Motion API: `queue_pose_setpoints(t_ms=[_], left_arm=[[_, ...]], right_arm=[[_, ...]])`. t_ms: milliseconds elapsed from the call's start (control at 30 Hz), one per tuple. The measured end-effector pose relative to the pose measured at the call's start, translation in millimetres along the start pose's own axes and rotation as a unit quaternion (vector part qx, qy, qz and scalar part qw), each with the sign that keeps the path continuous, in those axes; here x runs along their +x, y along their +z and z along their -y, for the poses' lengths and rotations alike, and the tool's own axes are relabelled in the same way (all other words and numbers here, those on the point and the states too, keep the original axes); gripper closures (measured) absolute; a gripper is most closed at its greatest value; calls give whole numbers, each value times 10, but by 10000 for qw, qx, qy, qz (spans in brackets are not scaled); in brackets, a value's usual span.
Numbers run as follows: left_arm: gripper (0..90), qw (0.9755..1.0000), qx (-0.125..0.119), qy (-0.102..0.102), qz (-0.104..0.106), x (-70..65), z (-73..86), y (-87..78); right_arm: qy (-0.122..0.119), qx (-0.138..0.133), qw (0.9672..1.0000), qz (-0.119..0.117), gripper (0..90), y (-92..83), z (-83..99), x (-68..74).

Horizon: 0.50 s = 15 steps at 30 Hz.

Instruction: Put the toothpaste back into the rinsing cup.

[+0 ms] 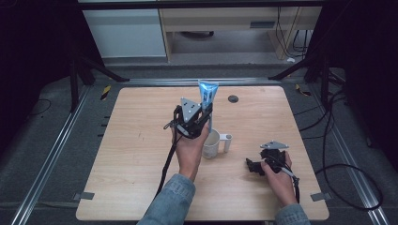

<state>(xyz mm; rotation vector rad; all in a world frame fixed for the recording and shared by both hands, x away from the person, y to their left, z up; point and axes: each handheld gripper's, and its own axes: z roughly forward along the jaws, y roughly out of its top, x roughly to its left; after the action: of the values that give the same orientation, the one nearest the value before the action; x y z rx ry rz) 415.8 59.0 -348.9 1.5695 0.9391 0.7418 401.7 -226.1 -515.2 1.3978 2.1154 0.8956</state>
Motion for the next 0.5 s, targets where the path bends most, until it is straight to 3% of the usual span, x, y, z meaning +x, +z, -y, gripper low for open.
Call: queue_pose_setpoints(t_ms=[200,300,500], left_arm=[[723,9997,-156,-167,77,-2,53,-28],[723,9997,-220,-79,55,-30,80,-27],[723,9991,-382,-142,102,-67,124,-68]], right_arm=[[12,-7,10000,-38,6,-1,0,7],[19,-5,10000,-42,6,-2,-1,8],[-26,-10,10000,-48,6,-1,-1,7]])
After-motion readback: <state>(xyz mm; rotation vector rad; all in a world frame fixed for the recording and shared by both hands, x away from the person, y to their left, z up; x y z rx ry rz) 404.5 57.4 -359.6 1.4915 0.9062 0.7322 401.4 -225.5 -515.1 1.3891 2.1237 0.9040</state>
